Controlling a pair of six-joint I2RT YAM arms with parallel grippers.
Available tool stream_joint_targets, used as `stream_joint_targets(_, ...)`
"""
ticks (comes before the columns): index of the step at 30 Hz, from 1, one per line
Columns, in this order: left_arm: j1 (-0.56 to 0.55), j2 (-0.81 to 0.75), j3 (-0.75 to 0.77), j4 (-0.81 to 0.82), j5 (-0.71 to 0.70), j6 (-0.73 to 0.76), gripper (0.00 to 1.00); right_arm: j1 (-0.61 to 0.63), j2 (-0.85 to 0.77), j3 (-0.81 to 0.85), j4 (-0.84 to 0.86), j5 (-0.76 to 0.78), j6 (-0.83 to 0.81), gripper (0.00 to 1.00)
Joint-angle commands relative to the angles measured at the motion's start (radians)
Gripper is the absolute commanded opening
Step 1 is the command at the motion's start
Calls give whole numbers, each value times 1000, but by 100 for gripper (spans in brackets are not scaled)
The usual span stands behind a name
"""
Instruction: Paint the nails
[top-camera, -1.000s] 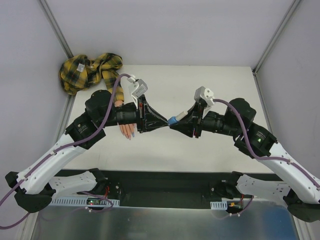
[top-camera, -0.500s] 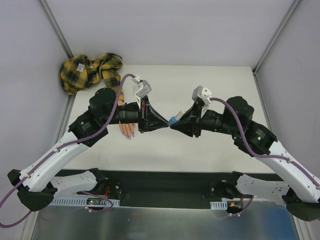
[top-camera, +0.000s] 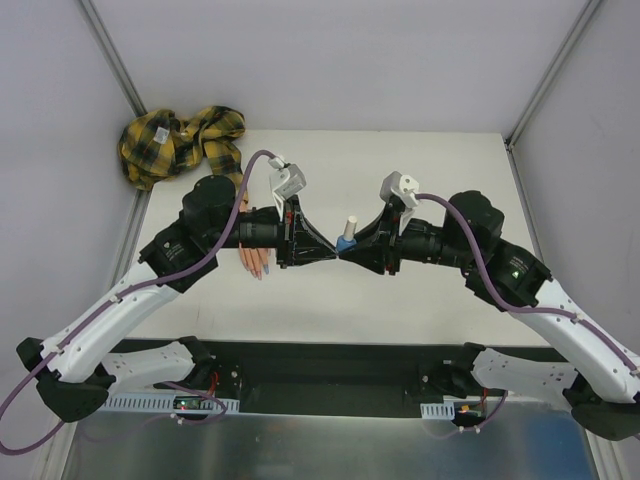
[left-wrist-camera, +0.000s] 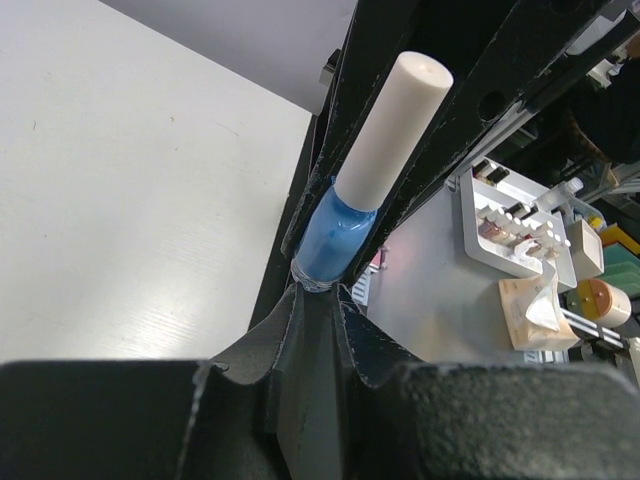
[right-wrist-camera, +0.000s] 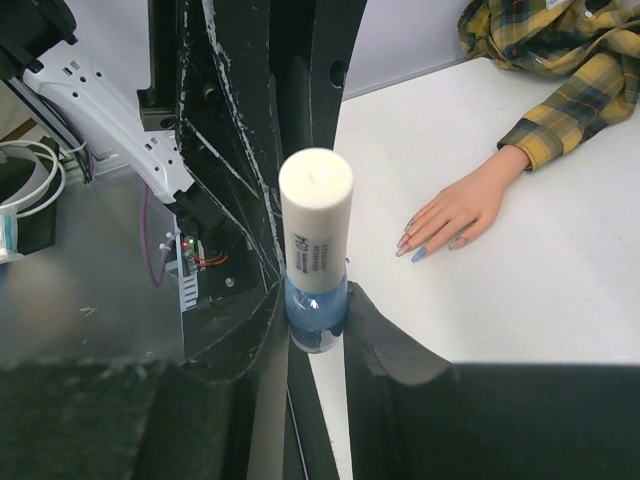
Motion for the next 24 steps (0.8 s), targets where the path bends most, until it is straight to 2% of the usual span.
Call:
stream_joint_targets(1,-10,-6,-19,84,102,-30,12,10,18,41,186,-21,19,0)
stream_joint_targets(10,-13,-9,-71,200,151,-111,11,10,18,19,257,-34,53,0)
stream_joint_targets(16,-13,-50,-49,132,76,-77,13,8,-7,-7,249,-26,57,0)
stream_joint_targets(17,-13,-62,-40,101,56,-53,16,10,-20,-15,237,-14,54,0)
stream_joint_targets(20,-13,-98,-9,9,-47,-4,31,10,-42,-24,200,8,38,0)
stream_joint_targets(21,-13,-110,-2,-3,-71,-1,41,10,-46,-24,191,14,31,0)
stream_joint_targets(24,-12,-147,29,-57,-228,-19,61,10,-57,-24,135,51,1,0)
